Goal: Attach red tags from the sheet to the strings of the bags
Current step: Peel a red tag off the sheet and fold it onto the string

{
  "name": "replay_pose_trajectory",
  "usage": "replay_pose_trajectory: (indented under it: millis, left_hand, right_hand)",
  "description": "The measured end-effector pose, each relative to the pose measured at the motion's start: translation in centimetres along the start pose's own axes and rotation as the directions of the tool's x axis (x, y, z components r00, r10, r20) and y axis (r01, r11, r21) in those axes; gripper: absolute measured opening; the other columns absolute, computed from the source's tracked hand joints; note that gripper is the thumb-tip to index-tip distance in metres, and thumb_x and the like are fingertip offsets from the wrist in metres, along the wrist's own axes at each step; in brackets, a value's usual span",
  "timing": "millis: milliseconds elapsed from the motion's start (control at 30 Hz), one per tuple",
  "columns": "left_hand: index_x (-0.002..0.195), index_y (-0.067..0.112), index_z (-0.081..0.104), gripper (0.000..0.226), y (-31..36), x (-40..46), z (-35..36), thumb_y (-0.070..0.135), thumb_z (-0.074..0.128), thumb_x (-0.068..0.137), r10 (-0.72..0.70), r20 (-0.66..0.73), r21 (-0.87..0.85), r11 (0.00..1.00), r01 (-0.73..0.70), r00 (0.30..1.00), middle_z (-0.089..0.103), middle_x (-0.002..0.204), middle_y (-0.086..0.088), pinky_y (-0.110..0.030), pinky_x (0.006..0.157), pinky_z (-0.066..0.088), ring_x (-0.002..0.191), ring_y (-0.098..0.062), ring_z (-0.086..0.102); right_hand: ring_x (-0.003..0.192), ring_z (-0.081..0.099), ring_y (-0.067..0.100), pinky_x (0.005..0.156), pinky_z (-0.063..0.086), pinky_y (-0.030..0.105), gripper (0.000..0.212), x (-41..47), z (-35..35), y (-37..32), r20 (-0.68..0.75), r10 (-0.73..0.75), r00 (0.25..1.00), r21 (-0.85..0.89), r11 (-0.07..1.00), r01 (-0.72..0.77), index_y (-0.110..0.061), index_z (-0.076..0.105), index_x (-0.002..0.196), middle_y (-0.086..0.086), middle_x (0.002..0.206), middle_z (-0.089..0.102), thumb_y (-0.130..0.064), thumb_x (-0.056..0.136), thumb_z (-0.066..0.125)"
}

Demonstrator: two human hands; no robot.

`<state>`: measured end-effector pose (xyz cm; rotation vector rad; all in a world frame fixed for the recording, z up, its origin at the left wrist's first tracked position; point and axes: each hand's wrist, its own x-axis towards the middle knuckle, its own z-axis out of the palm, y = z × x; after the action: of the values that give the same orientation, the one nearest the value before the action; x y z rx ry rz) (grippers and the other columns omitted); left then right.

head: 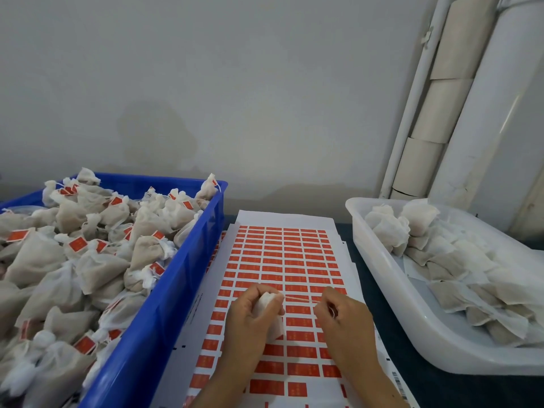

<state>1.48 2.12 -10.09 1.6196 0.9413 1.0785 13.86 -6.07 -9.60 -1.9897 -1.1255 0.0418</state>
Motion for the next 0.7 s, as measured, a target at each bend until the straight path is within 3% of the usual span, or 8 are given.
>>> replay_pose_trajectory:
  millis: [67, 200, 267, 333, 467, 533, 600, 700]
  left_hand:
    - [0.086, 0.029, 0.059, 0.007, 0.0, 0.2, -0.3, 0.033, 0.064, 0.083, -0.035, 0.029, 0.011, 0.999, 0.035, 0.999, 0.061, 0.078, 0.027, -0.007, 0.058, 0.040, 0.079, -0.003, 0.060]
    - [0.095, 0.035, 0.054, 0.027, -0.2, -0.3, -0.5, 0.043, 0.070, 0.075, -0.032, 0.173, 0.175, 0.984, 0.001, 0.984, 0.055, 0.094, 0.028, -0.006, 0.062, 0.046, 0.085, -0.002, 0.058]
    - [0.095, 0.040, 0.049, 0.027, -0.2, -0.7, -0.1, 0.052, 0.065, 0.076, -0.025, 0.208, 0.315, 0.948, -0.042, 0.978, 0.051, 0.095, 0.030, -0.005, 0.068, 0.042, 0.085, 0.000, 0.056]
    - [0.093, 0.044, 0.046, 0.024, 0.0, -1.1, 0.0, 0.059, 0.057, 0.078, -0.046, 0.201, 0.333, 0.943, -0.024, 0.979, 0.049, 0.094, 0.030, -0.005, 0.069, 0.040, 0.083, 0.001, 0.055]
    - [0.080, 0.031, 0.058, 0.026, 0.6, -0.5, -0.3, 0.056, 0.059, 0.074, -0.190, 0.180, 0.111, 0.979, 0.172, 0.965, 0.061, 0.074, 0.023, -0.004, 0.049, 0.041, 0.070, -0.004, 0.062]
    - [0.072, 0.025, 0.061, 0.023, 0.8, -0.2, -0.5, 0.047, 0.066, 0.072, -0.274, 0.166, 0.024, 0.962, 0.273, 0.947, 0.062, 0.064, 0.017, -0.005, 0.046, 0.040, 0.065, -0.007, 0.061]
    - [0.069, 0.019, 0.065, 0.022, 1.0, 0.3, -0.9, 0.039, 0.071, 0.065, -0.338, 0.241, -0.224, 0.893, 0.391, 0.910, 0.064, 0.066, 0.004, -0.017, 0.054, 0.047, 0.065, -0.013, 0.059]
    - [0.074, 0.011, 0.067, 0.021, 1.5, 0.6, -1.7, 0.030, 0.066, 0.065, -0.308, 0.356, -0.475, 0.754, 0.455, 0.882, 0.064, 0.063, -0.005, -0.026, 0.056, 0.051, 0.057, -0.016, 0.058]
  right_hand:
    - [0.070, 0.062, -0.001, 0.073, 0.047, 0.009, 0.017, 0.0, -0.2, 0.2, 0.016, 0.014, 1.000, 0.038, 0.999, -0.015, -0.037, 0.049, 0.072, -0.032, 0.079, 0.054, -0.039, 0.089, 0.050]
    - [0.075, 0.067, 0.005, 0.078, 0.057, 0.029, 0.011, 0.2, -0.9, 0.9, 0.006, 0.113, 0.994, 0.153, 0.982, -0.112, -0.033, 0.056, 0.087, -0.018, 0.093, 0.066, -0.042, 0.087, 0.049]
    - [0.078, 0.067, 0.006, 0.079, 0.057, 0.032, 0.014, 0.3, -1.0, 1.1, 0.004, 0.128, 0.992, 0.143, 0.982, -0.127, -0.033, 0.057, 0.093, -0.015, 0.098, 0.066, -0.042, 0.087, 0.049]
    - [0.076, 0.066, 0.004, 0.079, 0.057, 0.029, 0.011, 0.4, -0.8, 1.2, 0.023, 0.120, 0.993, 0.093, 0.988, -0.121, -0.033, 0.056, 0.092, -0.016, 0.096, 0.066, -0.041, 0.088, 0.049]
    - [0.080, 0.064, 0.001, 0.086, 0.054, 0.026, 0.012, 0.1, -0.4, 1.0, 0.078, 0.112, 0.991, 0.023, 0.993, -0.115, -0.038, 0.053, 0.095, -0.024, 0.097, 0.060, -0.045, 0.089, 0.046]
    - [0.081, 0.061, -0.004, 0.087, 0.050, 0.018, 0.011, -0.1, -0.4, 0.7, 0.113, 0.067, 0.991, -0.002, 0.998, -0.068, -0.040, 0.050, 0.094, -0.029, 0.092, 0.055, -0.047, 0.090, 0.043]
    - [0.078, 0.057, -0.007, 0.079, 0.042, 0.005, 0.009, -0.4, -0.3, 0.2, 0.190, -0.027, 0.981, -0.048, 0.998, 0.037, -0.042, 0.047, 0.089, -0.032, 0.086, 0.052, -0.046, 0.092, 0.040]
    - [0.078, 0.055, -0.004, 0.071, 0.034, 0.000, 0.014, -0.6, 0.1, -0.5, 0.248, -0.136, 0.959, -0.066, 0.985, 0.156, -0.043, 0.041, 0.081, -0.032, 0.083, 0.049, -0.042, 0.095, 0.039]
